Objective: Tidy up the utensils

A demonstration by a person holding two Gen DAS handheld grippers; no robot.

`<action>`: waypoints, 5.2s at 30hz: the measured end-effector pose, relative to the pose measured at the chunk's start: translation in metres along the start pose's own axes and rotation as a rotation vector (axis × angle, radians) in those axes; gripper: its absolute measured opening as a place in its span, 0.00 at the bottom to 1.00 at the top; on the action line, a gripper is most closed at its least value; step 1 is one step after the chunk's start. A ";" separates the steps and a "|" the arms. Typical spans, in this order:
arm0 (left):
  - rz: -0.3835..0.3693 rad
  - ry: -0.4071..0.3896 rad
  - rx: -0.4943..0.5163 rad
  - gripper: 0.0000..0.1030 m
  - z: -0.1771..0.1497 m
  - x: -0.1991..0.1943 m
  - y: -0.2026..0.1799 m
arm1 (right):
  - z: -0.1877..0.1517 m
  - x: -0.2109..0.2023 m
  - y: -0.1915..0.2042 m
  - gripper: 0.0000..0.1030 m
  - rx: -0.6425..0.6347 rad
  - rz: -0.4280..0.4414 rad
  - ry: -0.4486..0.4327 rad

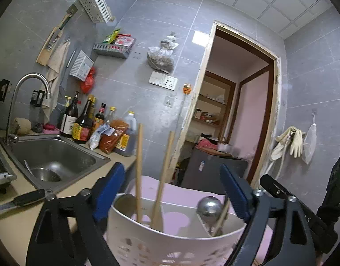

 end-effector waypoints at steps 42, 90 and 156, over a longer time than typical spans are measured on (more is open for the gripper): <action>-0.235 0.719 0.349 0.62 -0.145 0.009 -0.144 | -0.085 -0.086 -0.109 0.56 -0.069 -0.019 0.700; -0.127 1.018 0.152 0.03 -0.176 0.038 -0.114 | -0.105 -0.083 -0.108 0.04 -0.136 -0.095 0.866; -0.209 0.102 0.079 0.03 0.000 0.039 -0.121 | 0.050 -0.046 -0.025 0.03 -0.012 0.036 -0.102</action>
Point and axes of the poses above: each gripper's, at about its wrist camera, not at the fingertips, and x roughly the way its jaws point, y to its left, z to its top, the point moved 4 cm from there along x, roughly the way its jaws point, and after that the axes turned 5 degrees about -y, right-handed, at the moved point
